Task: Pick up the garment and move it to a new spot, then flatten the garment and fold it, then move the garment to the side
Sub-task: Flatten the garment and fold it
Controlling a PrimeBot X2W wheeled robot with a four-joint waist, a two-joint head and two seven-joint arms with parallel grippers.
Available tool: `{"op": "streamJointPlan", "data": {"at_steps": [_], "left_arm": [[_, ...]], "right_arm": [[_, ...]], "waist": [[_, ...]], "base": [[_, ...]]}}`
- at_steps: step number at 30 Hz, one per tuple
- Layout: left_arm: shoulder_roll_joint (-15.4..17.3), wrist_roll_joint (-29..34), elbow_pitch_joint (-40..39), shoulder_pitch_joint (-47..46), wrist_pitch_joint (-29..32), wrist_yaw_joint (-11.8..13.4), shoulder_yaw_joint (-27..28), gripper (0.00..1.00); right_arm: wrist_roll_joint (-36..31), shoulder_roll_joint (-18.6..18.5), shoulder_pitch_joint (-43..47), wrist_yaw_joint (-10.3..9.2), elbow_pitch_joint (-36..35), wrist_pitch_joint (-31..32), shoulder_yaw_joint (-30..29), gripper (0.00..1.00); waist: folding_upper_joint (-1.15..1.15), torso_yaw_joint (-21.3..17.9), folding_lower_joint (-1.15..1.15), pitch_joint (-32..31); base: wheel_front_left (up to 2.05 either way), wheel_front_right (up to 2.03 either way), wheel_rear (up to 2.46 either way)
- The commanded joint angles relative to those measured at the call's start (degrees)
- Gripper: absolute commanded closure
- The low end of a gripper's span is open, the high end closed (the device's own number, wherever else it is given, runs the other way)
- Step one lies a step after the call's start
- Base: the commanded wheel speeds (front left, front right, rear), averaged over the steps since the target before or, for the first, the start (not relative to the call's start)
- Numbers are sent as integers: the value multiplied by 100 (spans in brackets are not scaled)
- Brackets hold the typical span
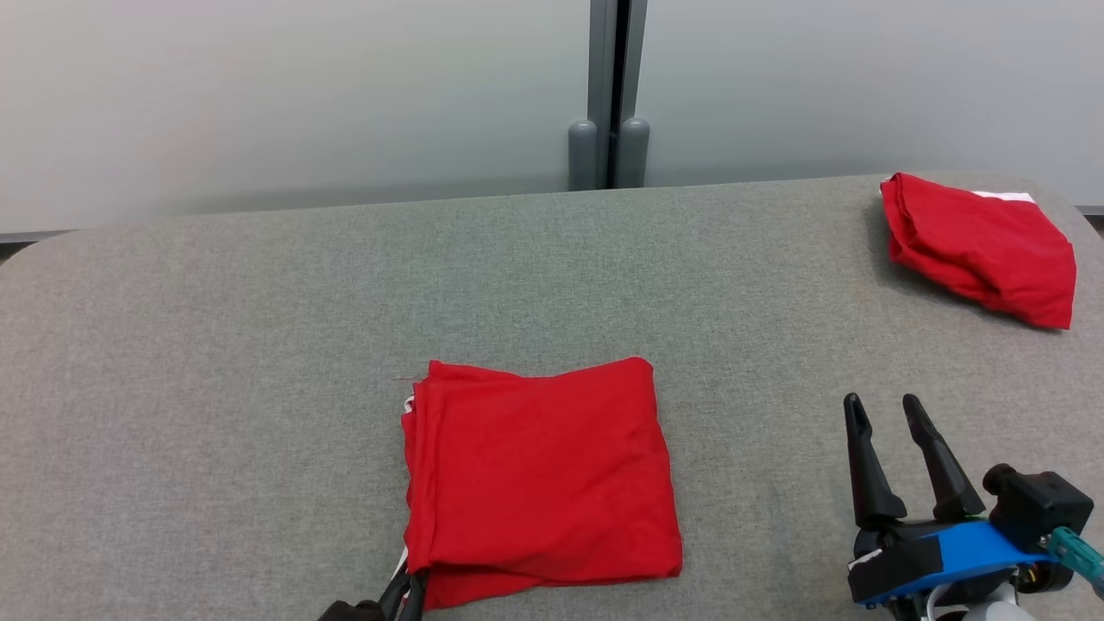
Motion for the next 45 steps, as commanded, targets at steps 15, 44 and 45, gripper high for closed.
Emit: {"op": "streamJointPlan", "data": {"at_steps": [15, 44, 45], "left_arm": [[243, -368, -152, 50, -281, 362, 650, 0], [467, -648, -1236, -68, -233, 666, 1573, 0], [478, -662, -1248, -38, -210, 673, 1586, 0]], "right_arm": [[8, -25, 32, 4, 83, -70, 29, 0], [-536, -35, 420, 4, -539, 336, -43, 0], [-543, -40, 449, 4, -550, 356, -63, 0]], "waist": [[0, 10, 0, -47], [0, -125, 0, -404], [0, -118, 0, -410]], "base": [[0, 0, 0], [0, 0, 0], [0, 0, 0]]}}
